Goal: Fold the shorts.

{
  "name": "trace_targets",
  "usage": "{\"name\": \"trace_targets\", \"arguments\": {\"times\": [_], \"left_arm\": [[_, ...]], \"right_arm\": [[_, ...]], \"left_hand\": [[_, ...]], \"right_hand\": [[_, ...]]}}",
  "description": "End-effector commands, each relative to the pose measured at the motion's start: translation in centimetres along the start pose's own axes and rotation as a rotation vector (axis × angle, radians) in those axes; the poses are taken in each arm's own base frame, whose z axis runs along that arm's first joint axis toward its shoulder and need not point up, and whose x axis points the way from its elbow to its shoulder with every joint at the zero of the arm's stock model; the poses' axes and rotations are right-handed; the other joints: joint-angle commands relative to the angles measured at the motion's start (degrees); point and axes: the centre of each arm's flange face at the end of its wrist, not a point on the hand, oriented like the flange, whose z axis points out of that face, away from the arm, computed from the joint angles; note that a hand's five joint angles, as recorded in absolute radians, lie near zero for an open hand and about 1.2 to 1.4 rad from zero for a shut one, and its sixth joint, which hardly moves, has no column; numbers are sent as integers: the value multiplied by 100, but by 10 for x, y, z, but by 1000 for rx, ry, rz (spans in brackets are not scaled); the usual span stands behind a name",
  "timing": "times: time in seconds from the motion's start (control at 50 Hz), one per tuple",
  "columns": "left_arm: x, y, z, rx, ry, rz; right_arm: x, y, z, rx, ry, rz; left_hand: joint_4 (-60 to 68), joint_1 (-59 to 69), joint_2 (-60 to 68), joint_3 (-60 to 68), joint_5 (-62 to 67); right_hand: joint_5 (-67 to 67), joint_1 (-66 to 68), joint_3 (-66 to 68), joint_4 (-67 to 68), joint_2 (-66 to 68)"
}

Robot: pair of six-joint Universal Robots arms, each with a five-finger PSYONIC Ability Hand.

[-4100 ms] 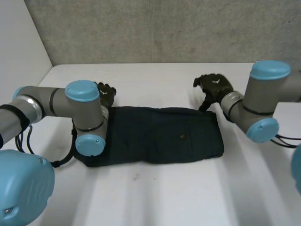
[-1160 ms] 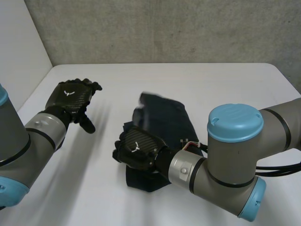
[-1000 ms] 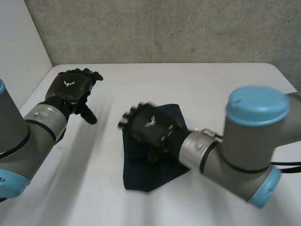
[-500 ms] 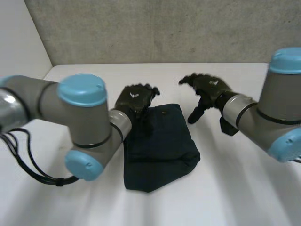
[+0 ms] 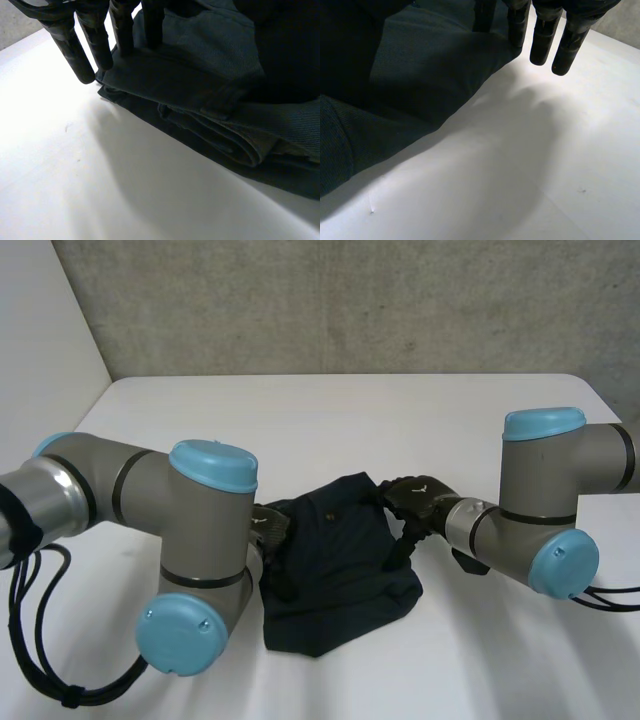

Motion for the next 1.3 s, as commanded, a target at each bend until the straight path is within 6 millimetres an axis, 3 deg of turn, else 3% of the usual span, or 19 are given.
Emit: {"name": "trace_targets", "arguments": {"times": [0.02, 0.08, 0.14, 0.18, 0.26, 0.3, 0.38, 0.6, 1.3], "left_arm": [[-4, -6, -9, 20, 0, 22], [-14, -33, -25, 111, -16, -1], [-35, -71, -52, 247, -56, -51], [-62, -97, -73, 353, -112, -99], [-97, -128, -108, 484, -154, -153], [-103, -132, -117, 498, -133, -159], [-122, -131, -132, 445, -121, -181], [-127, -129, -143, 418, -118, -214], [-124, -131, -150, 447, -113, -215]], "right_arm": [[-6, -25, -15, 70, 5, -34], [-5, -49, -32, 151, 34, -56], [3, -69, -49, 236, 98, -60], [12, -93, -70, 328, 199, -34], [22, -135, -124, 478, 373, 7], [27, -147, -151, 512, 443, 18], [41, -141, -167, 440, 486, 48], [44, -131, -170, 373, 490, 68], [36, -138, -188, 435, 500, 47]], "left_hand": [[27, 150, 159, 13, 83], [10, 133, 142, -4, 66], [-125, -1, 8, -138, -68], [-175, -52, -43, -188, -118], [-209, -86, -77, -222, -152], [-209, -86, -77, -222, -152], [-461, -338, -329, -474, -404], [-545, -422, -413, -559, -489], [-545, -422, -413, -559, -489]], "right_hand": [[-368, 202, -233, -378, -164], [-368, 202, -233, -378, -164], [-368, 202, -233, -378, -164], [-368, 202, -233, -378, -164], [-368, 202, -233, -378, -164], [-368, 202, -233, -378, -164], [-368, 202, -233, -378, -164], [-368, 202, -233, -378, -164], [-368, 202, -233, -378, -164]]}}
